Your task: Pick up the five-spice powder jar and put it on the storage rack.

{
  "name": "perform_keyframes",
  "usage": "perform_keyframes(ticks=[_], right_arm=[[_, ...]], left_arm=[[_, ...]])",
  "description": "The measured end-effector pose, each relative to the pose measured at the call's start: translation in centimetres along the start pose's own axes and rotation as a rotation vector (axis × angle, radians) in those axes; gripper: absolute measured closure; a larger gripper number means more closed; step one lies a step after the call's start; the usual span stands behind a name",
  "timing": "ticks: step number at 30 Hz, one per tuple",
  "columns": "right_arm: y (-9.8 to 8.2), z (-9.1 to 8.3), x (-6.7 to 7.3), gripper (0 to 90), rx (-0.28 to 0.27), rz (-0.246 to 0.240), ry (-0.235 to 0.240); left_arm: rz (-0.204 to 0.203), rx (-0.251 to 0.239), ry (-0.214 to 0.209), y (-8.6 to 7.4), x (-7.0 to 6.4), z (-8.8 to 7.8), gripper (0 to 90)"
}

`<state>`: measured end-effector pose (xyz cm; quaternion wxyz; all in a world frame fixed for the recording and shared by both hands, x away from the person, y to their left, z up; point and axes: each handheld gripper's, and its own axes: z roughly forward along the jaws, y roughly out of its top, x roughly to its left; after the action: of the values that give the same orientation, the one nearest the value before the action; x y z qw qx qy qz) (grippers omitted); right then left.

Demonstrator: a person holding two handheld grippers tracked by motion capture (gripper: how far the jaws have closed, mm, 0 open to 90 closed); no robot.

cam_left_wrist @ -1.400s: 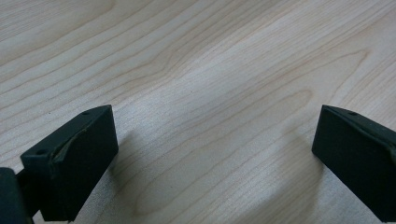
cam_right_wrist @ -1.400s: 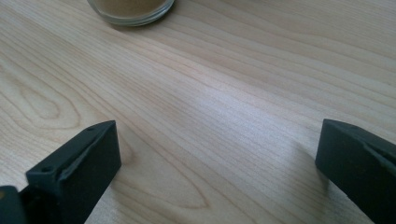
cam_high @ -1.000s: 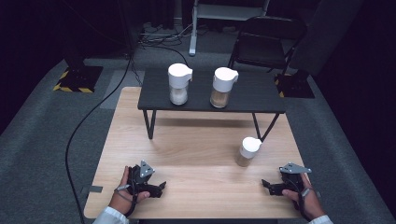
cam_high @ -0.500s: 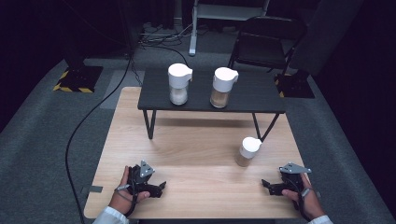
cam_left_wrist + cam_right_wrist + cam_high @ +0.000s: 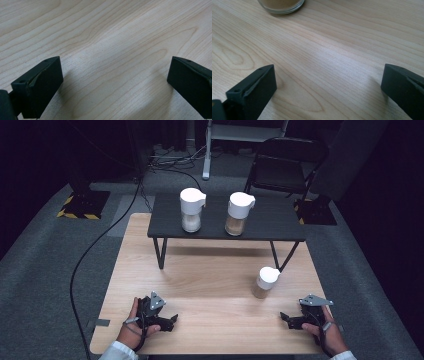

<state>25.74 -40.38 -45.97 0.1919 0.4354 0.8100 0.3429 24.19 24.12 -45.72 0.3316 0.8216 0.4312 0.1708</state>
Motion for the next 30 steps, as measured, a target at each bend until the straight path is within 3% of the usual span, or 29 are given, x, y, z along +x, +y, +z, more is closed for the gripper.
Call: perform_keyframes(ticks=[8, 17, 30], right_arm=[[0.1, -0.1, 0.1, 1.8, -0.003, -0.007, -0.011], [-0.1, -1.1, 0.4, 1.8, -0.079, -0.009, -0.009], [0.4, -1.8, 0.9, 1.7, -0.132, -0.045, 0.023]], left_arm=[[0.0, -0.002, 0.001, 0.0, 0.0, 0.0, 0.2], [0.0, -0.001, 0.002, 0.0, 0.0, 0.0, 0.2], [-0.001, -0.002, 0.002, 0.0, 0.0, 0.0, 0.2]])
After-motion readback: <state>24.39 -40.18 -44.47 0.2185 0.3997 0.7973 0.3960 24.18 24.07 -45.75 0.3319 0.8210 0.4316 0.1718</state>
